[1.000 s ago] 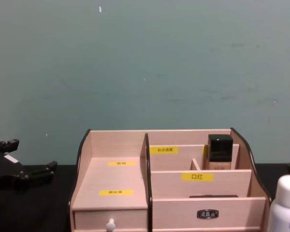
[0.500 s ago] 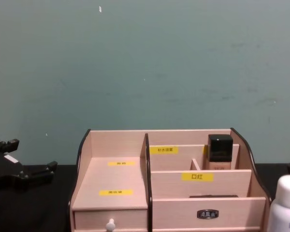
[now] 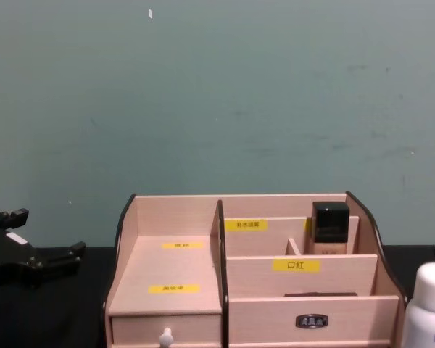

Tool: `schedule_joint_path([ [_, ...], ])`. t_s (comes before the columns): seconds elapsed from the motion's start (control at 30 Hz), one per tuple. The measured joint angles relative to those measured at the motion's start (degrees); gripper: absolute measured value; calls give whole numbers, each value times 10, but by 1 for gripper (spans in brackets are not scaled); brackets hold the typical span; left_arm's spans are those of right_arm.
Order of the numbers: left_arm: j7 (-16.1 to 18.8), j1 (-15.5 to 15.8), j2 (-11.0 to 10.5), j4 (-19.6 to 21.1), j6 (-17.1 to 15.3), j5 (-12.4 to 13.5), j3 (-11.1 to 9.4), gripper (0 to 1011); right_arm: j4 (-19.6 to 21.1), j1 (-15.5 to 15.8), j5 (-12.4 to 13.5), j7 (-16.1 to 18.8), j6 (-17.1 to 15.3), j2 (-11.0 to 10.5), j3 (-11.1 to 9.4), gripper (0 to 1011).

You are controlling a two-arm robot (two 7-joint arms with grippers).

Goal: Pick up the facial cleanser and watermelon frost from the table and place them into the tiered storage box.

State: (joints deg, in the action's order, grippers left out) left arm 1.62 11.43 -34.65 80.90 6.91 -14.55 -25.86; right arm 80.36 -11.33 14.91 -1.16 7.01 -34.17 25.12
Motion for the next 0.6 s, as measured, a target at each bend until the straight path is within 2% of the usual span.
schedule_joint_path([
  [0.1, 0, 0, 0, 0, 0, 0, 0, 1001, 3, 4, 6, 5, 4, 2, -11, 1003],
  [0.3, 0, 0, 0, 0, 0, 0, 0, 1001, 43, 21, 33, 29, 5, -7, -37, 1003],
  [0.5, 0, 0, 0, 0, 0, 0, 0, 1001, 116, 56, 61, 52, -14, -31, -69, 1003],
  [0.53, 0, 0, 0, 0, 0, 0, 0, 1001, 116, 56, 61, 52, -14, -31, -69, 1003],
  [0.6, 0, 0, 0, 0, 0, 0, 0, 1001, 146, 75, 77, 59, -25, -42, -83, 1003],
])
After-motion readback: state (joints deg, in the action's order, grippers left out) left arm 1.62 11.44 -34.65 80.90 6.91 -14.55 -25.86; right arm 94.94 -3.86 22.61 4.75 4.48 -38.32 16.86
